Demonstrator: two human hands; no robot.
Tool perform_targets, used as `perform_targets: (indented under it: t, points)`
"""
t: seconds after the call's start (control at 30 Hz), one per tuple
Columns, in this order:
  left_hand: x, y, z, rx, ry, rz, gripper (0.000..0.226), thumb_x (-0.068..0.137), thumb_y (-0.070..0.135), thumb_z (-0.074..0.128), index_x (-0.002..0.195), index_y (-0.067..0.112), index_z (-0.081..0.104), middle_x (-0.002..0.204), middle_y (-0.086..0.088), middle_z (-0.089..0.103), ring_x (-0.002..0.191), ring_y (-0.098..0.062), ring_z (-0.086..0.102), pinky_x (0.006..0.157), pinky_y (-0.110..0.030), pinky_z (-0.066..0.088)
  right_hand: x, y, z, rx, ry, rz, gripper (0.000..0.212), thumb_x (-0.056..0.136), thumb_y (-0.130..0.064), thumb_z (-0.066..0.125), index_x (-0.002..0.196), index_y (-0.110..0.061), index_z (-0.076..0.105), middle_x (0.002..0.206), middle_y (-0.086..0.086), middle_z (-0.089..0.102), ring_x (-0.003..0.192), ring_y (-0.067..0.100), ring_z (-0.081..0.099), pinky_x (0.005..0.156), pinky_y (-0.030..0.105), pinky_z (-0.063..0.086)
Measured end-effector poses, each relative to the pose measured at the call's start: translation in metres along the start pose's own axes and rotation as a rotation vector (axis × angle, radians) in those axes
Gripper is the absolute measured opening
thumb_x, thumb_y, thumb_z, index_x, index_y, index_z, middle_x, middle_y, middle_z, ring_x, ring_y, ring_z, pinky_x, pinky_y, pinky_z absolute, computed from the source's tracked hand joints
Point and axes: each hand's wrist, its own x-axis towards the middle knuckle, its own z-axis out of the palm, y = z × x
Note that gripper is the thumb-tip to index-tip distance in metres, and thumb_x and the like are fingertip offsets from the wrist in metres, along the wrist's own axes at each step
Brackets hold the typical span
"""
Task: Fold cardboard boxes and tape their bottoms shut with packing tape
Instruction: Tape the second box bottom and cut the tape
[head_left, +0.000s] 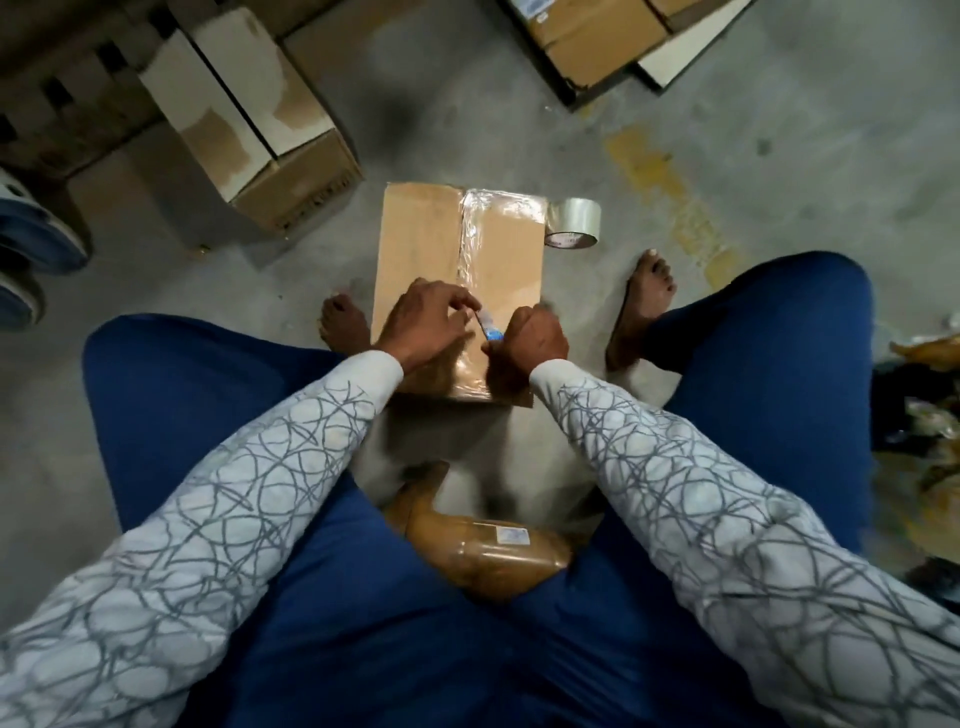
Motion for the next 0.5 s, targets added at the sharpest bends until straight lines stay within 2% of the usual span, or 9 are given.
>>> perform_targets:
  t: [0.07,0.17,0.27,0.3,0.33,0.4,0.5]
  points:
    - [-0.011,0.009,0.011,0.033,-0.020,0.044,0.022,0.093,0.019,0.063,0.108,0.028,0.077,0.108,-0.001,0.074,0.107,-0.026,0.059,0.095,-0.042,0.050,0.000,0.006,-0.001,0.144,0.031,0.052,0.058,0.077,-0.049,0.083,0.114,-0.007,0.066,0.120,0.014,0.064,0.109,0.028,0.064,0.088,0.031,0.051]
    - [-0.009,0.018,0.017,0.052,-0.019,0.059,0.020,0.093,0.023,0.064,0.108,0.028,0.076,0.107,0.001,0.074,0.108,-0.023,0.059,0.093,-0.042,0.051,0.003,0.013,-0.013,0.306,0.040,0.113,0.046,0.080,-0.041,0.079,0.108,-0.004,0.071,0.111,0.015,0.071,0.104,0.030,0.068,0.081,0.029,0.051]
    - [0.013,0.032,0.013,-0.033,0.035,0.038,0.020,0.094,0.020,0.064,0.108,0.024,0.077,0.110,0.001,0.075,0.103,-0.016,0.065,0.089,-0.029,0.049,0.013,0.023,-0.029,0.593,0.193,0.164,0.014,0.079,-0.022,0.071,0.090,-0.014,0.071,0.094,0.012,0.074,0.091,0.032,0.071,0.085,0.040,0.059]
    - [0.025,0.037,0.010,-0.065,0.056,0.019,0.019,0.094,0.018,0.065,0.108,0.022,0.077,0.110,0.001,0.076,0.100,-0.012,0.066,0.087,-0.023,0.047,0.019,0.027,-0.033,0.733,0.249,0.191,0.009,0.076,-0.015,0.070,0.084,-0.018,0.067,0.087,0.009,0.074,0.081,0.029,0.073,0.079,0.044,0.062]
    - [0.038,0.041,0.007,-0.098,0.081,-0.003,0.019,0.094,0.017,0.065,0.108,0.020,0.078,0.109,0.000,0.076,0.097,-0.011,0.067,0.084,-0.019,0.045,0.023,0.031,-0.037,0.870,0.284,0.221,0.014,0.076,-0.009,0.070,0.083,-0.019,0.063,0.083,0.009,0.073,0.071,0.027,0.073,0.071,0.045,0.063]
    - [0.072,0.048,0.004,-0.151,0.136,-0.038,0.019,0.093,0.017,0.066,0.108,0.017,0.078,0.107,-0.002,0.076,0.097,-0.012,0.068,0.082,-0.016,0.044,0.034,0.041,-0.046,1.066,0.316,0.245,0.023,0.081,-0.003,0.070,0.091,-0.020,0.058,0.090,0.014,0.073,0.060,0.025,0.073,0.060,0.044,0.063]
    - [0.130,0.060,0.000,-0.108,0.175,-0.031,0.022,0.095,0.023,0.064,0.114,0.019,0.075,0.112,-0.002,0.074,0.106,-0.017,0.066,0.089,-0.021,0.045,0.047,0.049,-0.052,1.174,0.316,0.254,0.028,0.087,-0.001,0.069,0.107,-0.017,0.059,0.097,0.017,0.072,0.060,0.026,0.074,0.061,0.042,0.064]
